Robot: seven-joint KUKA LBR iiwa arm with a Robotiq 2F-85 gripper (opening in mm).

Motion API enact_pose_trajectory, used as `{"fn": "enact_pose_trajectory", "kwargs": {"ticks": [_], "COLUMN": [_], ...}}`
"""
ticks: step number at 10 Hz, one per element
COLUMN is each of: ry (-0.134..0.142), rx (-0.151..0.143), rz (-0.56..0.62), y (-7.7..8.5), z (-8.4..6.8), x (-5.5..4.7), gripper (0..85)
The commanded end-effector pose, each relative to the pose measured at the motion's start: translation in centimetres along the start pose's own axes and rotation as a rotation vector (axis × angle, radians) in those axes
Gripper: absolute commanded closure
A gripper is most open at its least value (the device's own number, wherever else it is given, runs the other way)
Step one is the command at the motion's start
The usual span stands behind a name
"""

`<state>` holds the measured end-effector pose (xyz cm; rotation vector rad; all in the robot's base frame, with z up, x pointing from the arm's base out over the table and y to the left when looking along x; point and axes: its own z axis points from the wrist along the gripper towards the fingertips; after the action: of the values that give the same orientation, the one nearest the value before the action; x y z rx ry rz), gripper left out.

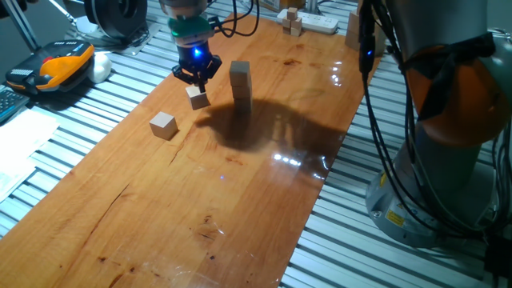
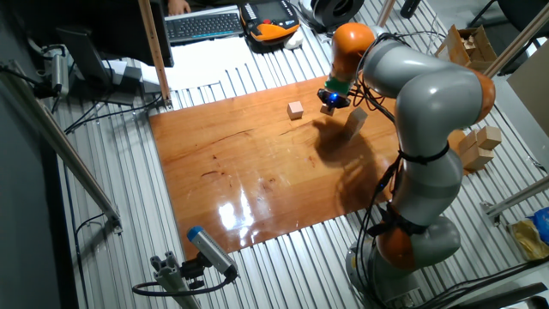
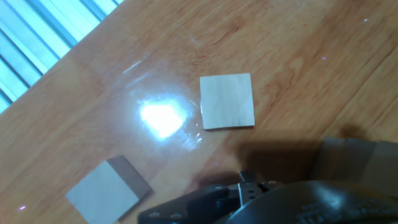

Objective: Stack the blocks in a vertical line of five

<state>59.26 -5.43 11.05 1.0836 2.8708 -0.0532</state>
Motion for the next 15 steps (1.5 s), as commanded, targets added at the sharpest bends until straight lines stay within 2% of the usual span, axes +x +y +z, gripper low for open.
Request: {"fn": "enact_pose_trajectory", "kwargs": {"ticks": [1,6,9,12,15], "ry": [0.002,0.018,0.018,0.036,0.042], "rx": [-0.002,-0.027,-0.021,-0.029,-0.030], "rz": [-0.003,-0.010,-0.013,-0.013,-0.010], "y": [0.0,-0.2,-0.3,-0.3,-0.3], "z": [0.2,1.2,1.3,1.5,1.5], "x": [-0.2,-1.4,-1.7,-1.9,-1.8], "gripper": [85.0,85.0,85.0,85.0,85.0]}}
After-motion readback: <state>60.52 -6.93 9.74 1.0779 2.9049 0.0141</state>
